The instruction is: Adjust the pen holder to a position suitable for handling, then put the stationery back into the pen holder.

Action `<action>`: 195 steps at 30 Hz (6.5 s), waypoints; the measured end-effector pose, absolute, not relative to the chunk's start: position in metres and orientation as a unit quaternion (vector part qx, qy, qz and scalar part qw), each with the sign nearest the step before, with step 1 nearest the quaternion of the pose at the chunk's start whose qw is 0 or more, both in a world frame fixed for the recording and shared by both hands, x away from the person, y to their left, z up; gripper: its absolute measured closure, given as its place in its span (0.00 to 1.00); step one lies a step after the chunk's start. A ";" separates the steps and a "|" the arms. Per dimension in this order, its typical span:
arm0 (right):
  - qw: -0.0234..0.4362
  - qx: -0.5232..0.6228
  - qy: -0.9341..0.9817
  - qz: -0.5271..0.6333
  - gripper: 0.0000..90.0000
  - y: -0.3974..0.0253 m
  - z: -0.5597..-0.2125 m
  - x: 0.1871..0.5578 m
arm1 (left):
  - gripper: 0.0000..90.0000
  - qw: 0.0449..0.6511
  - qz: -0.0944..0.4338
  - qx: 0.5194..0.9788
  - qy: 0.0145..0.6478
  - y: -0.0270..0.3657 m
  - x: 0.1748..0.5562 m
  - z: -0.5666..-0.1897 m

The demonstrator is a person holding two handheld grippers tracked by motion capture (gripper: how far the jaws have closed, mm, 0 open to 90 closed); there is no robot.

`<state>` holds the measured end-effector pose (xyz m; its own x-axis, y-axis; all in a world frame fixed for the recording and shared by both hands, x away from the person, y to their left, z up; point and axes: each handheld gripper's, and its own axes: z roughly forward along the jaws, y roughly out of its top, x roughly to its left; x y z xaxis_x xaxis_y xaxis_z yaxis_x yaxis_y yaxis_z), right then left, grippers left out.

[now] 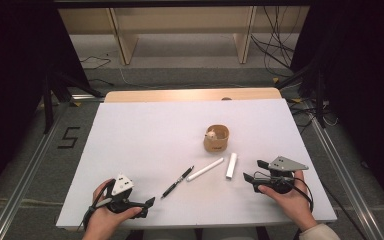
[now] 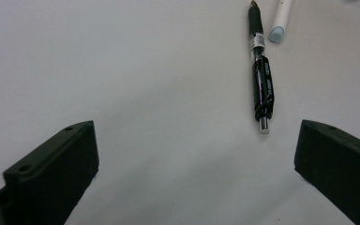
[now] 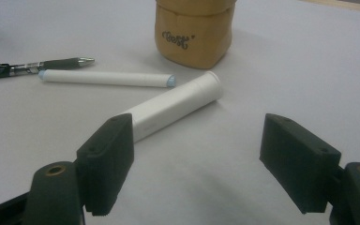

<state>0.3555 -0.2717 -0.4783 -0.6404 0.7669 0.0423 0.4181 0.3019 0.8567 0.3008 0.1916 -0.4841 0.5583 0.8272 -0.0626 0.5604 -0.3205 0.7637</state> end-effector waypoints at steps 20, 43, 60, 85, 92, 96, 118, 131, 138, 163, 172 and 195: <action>0.195 0.375 0.784 0.454 0.30 -0.272 -0.479 0.354 | 0.00 0.378 0.183 0.797 0.434 0.191 0.303 -0.485; 0.200 0.377 0.785 0.448 0.30 -0.270 -0.479 0.355 | 0.05 0.395 0.200 0.790 0.425 0.180 0.300 -0.480; 0.198 0.373 0.787 0.449 0.30 -0.267 -0.480 0.355 | 0.20 0.400 0.203 0.797 0.405 0.163 0.296 -0.477; 0.199 0.376 0.785 0.451 0.30 -0.267 -0.480 0.355 | 0.54 0.255 0.130 0.877 0.387 0.091 0.363 -0.456; 0.198 0.374 0.785 0.452 0.31 -0.268 -0.480 0.355 | 0.60 0.211 0.114 0.890 0.388 0.080 0.376 -0.459; 0.198 0.375 0.785 0.452 0.31 -0.268 -0.479 0.355 | 0.61 0.193 0.108 0.894 0.390 0.075 0.380 -0.462; 0.197 0.372 0.786 0.454 0.31 -0.268 -0.479 0.355 | 0.70 0.162 0.070 0.901 0.396 0.067 0.388 -0.463; 0.197 0.372 0.786 0.453 0.31 -0.269 -0.479 0.355 | 0.72 0.158 0.059 0.901 0.399 0.068 0.391 -0.463; 0.197 0.373 0.785 0.454 0.31 -0.269 -0.479 0.355 | 0.74 0.152 0.058 0.903 0.398 0.067 0.392 -0.462; 0.196 0.372 0.786 0.453 0.31 -0.269 -0.479 0.354 | 0.79 0.143 0.058 0.903 0.402 0.065 0.393 -0.462; 0.197 0.372 0.786 0.454 0.31 -0.269 -0.479 0.354 | 0.83 0.142 0.056 0.900 0.409 0.066 0.392 -0.462; 0.196 0.372 0.786 0.453 0.31 -0.269 -0.479 0.354 | 0.88 0.152 0.065 0.893 0.420 0.067 0.389 -0.463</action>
